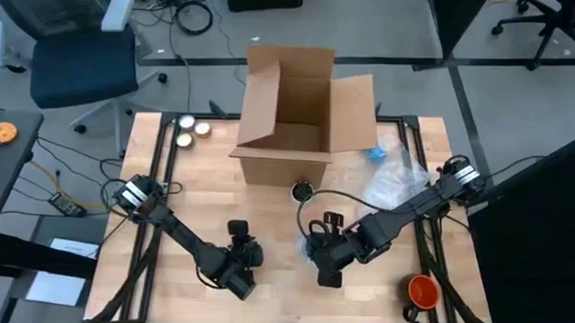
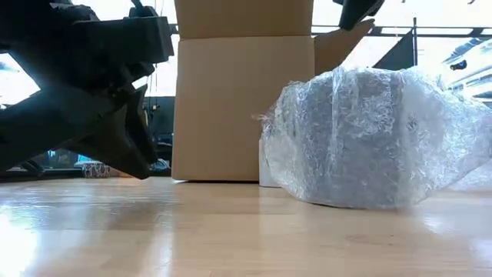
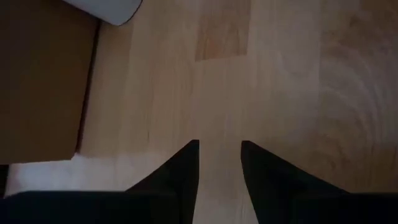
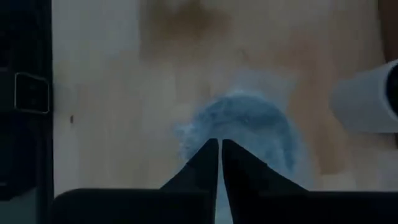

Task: Wrap mug
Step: Wrap the blue cup with the transparent bubble wrap

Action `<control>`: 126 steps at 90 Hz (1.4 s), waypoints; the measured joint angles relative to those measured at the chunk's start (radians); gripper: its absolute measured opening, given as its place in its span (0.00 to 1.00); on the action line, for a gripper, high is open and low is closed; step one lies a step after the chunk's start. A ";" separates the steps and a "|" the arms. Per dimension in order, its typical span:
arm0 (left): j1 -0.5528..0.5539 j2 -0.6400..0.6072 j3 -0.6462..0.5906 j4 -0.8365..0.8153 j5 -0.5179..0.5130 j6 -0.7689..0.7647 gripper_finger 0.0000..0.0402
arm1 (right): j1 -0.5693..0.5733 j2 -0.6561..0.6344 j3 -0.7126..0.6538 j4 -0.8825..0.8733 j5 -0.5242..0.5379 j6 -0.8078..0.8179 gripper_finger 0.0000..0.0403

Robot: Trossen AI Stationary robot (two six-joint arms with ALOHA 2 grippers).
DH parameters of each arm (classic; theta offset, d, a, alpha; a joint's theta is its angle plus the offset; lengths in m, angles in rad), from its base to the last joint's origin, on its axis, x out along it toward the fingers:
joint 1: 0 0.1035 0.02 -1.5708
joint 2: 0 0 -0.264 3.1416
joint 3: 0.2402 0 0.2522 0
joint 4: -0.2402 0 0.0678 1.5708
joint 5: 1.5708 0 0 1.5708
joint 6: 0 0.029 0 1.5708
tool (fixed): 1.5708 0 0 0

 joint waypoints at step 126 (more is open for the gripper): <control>0.000 0.000 0.001 0.008 0.000 -0.019 0.26 | -0.102 0.098 0.178 -0.314 -0.096 0.163 0.40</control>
